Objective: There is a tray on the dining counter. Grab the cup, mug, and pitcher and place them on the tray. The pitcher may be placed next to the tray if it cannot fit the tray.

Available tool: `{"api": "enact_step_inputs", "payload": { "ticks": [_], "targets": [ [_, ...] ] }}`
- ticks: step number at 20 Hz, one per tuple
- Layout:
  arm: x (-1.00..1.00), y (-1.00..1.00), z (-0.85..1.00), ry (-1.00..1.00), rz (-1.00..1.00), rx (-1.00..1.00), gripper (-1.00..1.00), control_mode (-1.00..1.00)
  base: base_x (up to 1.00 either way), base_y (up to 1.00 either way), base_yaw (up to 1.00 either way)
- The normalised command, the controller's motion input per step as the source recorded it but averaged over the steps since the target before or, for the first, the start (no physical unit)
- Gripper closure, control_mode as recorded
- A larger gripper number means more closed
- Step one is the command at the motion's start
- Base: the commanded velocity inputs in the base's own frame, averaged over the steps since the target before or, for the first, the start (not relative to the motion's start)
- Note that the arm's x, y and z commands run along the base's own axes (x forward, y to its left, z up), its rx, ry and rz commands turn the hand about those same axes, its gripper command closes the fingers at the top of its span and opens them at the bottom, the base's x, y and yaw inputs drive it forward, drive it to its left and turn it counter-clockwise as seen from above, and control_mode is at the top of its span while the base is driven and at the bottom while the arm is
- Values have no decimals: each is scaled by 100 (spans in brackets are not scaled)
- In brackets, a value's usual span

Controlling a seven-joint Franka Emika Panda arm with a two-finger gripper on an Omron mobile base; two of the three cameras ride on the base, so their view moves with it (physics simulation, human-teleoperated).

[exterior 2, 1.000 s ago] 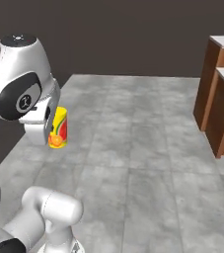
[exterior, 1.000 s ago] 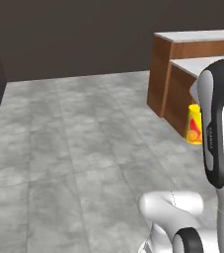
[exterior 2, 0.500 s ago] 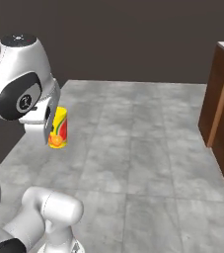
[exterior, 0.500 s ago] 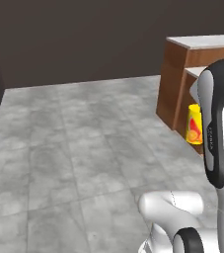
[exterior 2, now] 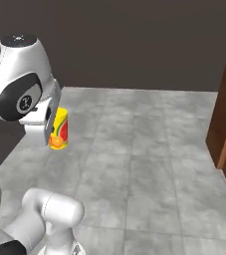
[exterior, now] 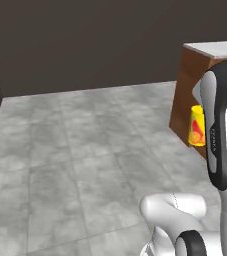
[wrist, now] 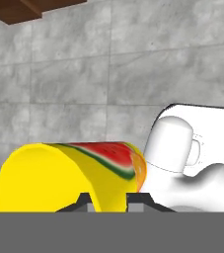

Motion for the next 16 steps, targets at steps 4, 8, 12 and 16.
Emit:
{"api": "enact_step_inputs", "payload": {
  "ticks": [4, 8, 12, 16],
  "targets": [
    [0, 0, 0, 0, 0, 0, 100, 100, 100, 19, 0],
    [0, 0, 0, 0, 0, 0, 100, 100, 100, 29, 0],
    [0, 0, 0, 0, 0, 0, 100, 100, 100, 39, -2],
    [0, 0, 0, 0, 0, 0, 100, 100, 100, 47, -3]
  ]
}}
